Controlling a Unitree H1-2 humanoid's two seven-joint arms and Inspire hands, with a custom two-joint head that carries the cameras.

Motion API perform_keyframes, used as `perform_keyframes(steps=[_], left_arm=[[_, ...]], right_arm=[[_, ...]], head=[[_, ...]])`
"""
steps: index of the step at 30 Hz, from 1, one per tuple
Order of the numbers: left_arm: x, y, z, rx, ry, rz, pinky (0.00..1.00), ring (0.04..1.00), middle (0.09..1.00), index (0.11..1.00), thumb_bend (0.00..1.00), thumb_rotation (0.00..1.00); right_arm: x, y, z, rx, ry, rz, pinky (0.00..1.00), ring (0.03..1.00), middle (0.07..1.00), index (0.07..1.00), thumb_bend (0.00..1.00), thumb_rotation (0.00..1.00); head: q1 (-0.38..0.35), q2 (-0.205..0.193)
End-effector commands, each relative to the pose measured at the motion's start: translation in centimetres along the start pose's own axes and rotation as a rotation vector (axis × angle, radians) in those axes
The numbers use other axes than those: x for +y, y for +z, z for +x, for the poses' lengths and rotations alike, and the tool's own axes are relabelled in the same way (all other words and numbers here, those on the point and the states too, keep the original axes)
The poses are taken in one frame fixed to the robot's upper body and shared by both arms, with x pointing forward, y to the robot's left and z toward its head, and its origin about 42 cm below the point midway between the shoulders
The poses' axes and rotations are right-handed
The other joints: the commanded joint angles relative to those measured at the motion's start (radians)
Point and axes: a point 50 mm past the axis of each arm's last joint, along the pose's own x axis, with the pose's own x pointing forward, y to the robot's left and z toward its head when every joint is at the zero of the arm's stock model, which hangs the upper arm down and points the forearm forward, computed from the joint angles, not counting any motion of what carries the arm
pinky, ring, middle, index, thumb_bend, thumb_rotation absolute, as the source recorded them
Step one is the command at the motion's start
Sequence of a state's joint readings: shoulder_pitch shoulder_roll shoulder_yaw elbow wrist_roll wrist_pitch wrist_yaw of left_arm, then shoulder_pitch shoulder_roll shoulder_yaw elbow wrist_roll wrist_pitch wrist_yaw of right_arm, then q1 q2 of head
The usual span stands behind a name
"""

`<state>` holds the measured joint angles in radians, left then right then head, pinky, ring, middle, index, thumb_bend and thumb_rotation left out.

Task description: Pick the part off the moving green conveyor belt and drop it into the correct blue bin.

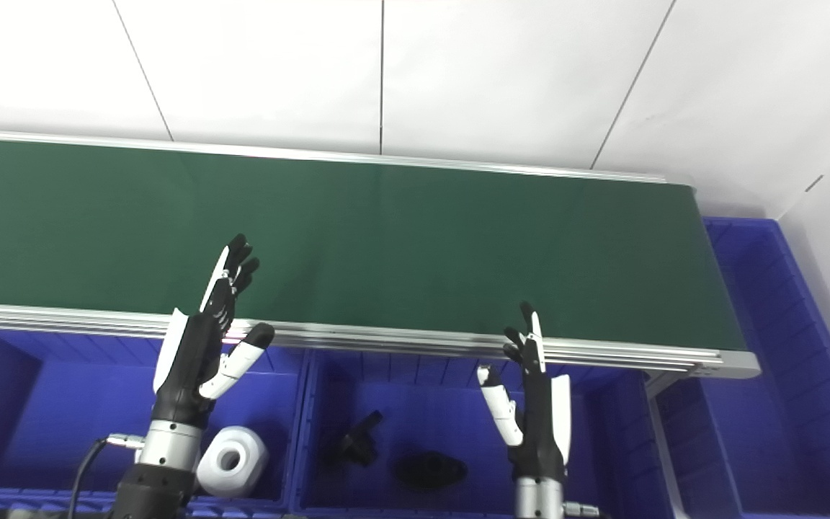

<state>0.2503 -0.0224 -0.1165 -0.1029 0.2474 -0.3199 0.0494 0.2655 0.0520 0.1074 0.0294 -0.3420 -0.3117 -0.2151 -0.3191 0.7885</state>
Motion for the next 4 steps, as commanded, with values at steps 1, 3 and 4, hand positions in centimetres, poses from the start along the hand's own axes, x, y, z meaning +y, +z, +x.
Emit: perform_keyframes(steps=[1,3,4], left_arm=[[-0.01,0.99,0.1,-0.065,0.032,0.001,0.93,0.937,0.986,1.0,0.49,0.82],[-0.09,1.18,-0.12,-0.071,0.039,-0.001,0.93,0.936,0.982,1.0,0.53,0.84],[-0.12,1.3,-0.25,-0.079,0.039,-0.006,0.93,0.94,0.983,1.0,0.56,0.86]], right_arm=[[-0.12,1.8,0.22,-0.128,-0.02,0.019,0.81,0.886,0.995,0.983,0.73,0.99],[-0.25,2.13,-0.01,-0.168,-0.03,-0.004,0.81,0.885,0.989,0.978,0.71,0.99],[-0.34,2.35,-0.13,-0.194,-0.044,-0.023,0.79,0.874,0.972,0.969,0.71,0.98]], head=[[0.007,-0.005],[0.013,-0.009],[0.015,-0.012]])
